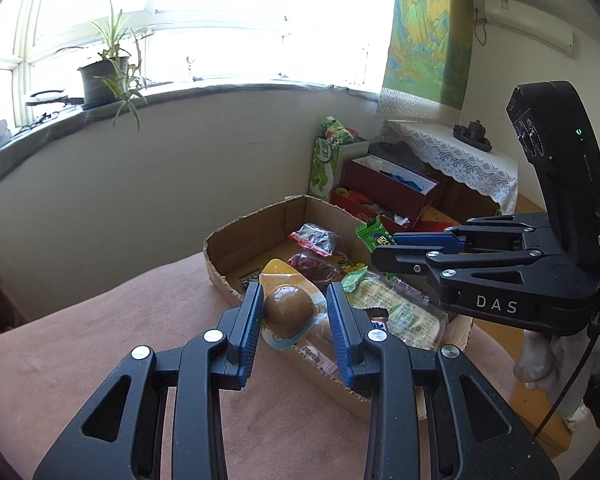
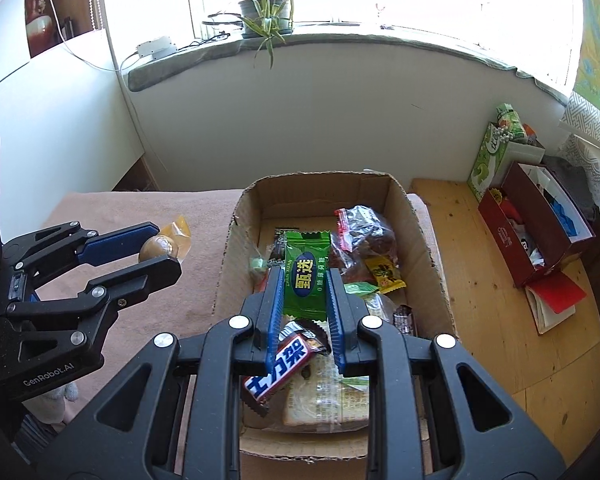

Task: Organize snacks
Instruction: 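Carry both held snacks over the cardboard box, then lower both snacks into the box and open both grippers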

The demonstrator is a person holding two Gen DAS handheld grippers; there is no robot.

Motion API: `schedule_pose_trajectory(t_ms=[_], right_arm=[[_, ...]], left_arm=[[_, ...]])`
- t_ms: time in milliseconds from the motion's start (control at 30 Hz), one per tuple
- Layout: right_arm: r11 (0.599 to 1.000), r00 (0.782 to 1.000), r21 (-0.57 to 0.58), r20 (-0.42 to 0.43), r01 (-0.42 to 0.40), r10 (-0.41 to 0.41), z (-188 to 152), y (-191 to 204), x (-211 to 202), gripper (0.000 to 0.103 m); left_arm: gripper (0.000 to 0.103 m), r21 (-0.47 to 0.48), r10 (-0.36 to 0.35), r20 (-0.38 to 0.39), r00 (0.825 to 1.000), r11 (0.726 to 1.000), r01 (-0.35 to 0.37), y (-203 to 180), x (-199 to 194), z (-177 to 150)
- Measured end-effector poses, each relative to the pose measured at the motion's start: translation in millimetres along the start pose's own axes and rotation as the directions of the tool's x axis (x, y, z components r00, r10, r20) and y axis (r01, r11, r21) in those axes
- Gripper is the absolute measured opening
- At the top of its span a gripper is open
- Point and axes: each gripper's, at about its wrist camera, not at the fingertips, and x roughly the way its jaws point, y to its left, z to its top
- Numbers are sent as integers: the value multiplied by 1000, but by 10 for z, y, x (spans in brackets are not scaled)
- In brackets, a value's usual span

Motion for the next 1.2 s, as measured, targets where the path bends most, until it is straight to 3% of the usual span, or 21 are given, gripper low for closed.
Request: schedule_pose_trajectory(t_ms=[333, 733, 867, 1000, 1133, 1200], right_arm=[[999, 1000, 35, -9, 16, -16, -24, -300, 89, 22], [999, 999, 21, 11, 31, -32, -30, -257, 60, 24], [999, 999, 20, 22, 43, -44, -30, -235, 31, 41], [998, 998, 17, 27, 55, -56, -28, -228, 8, 42], [996, 994, 15, 52, 91, -92, -36, -231, -43, 68], [995, 993, 16, 63, 95, -96, -36, -240, -72, 71]], left_arm=[[31, -3, 5, -32, 999, 1000, -5, -202, 213, 31], [40, -15, 23, -37, 999, 1000, -24, -232, 230, 43], [40, -18, 24, -35, 999, 1000, -25, -237, 226, 47], [42, -17, 26, -36, 999, 999, -27, -251, 219, 46], [45, -15, 30, -31, 999, 999, -30, -257, 182, 32], [46, -11, 31, -30, 999, 999, -32, -264, 168, 29]])
